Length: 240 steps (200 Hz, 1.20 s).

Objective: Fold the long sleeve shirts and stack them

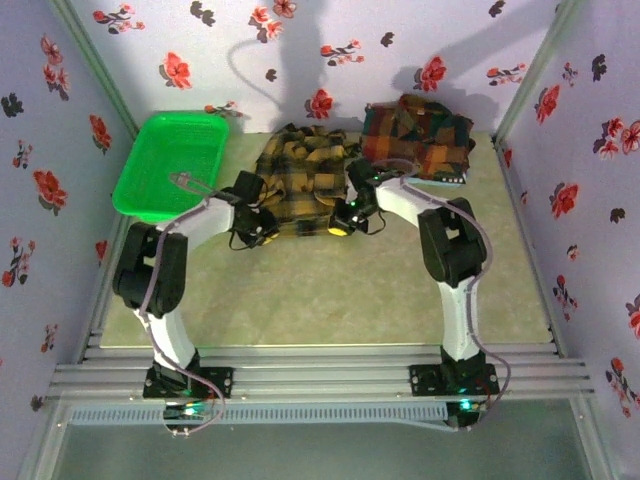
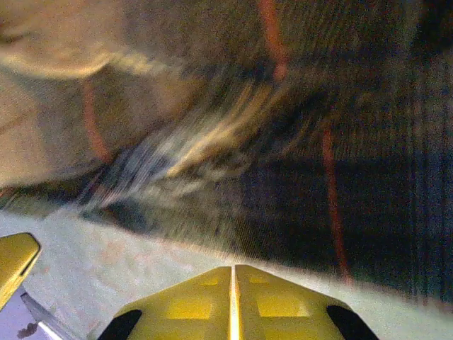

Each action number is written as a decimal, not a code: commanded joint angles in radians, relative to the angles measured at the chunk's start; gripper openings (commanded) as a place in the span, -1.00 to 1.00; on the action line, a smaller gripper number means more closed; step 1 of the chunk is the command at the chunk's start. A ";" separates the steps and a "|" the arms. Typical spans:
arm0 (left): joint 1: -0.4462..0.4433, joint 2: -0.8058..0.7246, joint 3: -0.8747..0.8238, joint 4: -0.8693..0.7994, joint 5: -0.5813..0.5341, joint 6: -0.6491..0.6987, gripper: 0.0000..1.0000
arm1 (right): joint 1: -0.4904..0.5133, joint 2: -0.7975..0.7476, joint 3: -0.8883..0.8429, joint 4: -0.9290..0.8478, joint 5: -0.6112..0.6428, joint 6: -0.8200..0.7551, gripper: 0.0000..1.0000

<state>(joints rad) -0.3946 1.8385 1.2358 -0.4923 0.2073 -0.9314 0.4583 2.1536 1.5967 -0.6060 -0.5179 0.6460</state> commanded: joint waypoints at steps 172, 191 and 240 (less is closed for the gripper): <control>0.132 0.358 0.663 0.365 0.101 -0.156 0.05 | -0.092 0.363 0.568 0.491 -0.110 0.453 0.20; 0.134 0.291 0.652 0.365 0.072 -0.156 0.37 | -0.105 0.401 0.644 0.594 -0.099 0.529 0.32; 0.062 -0.083 0.299 0.122 -0.054 -0.090 0.77 | -0.101 0.256 0.673 0.151 0.031 0.113 0.60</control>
<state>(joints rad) -0.2775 1.9705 1.6913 -0.2230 0.2409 -1.0538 0.3389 2.5320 2.2398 -0.1688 -0.5858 1.0351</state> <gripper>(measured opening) 0.871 0.763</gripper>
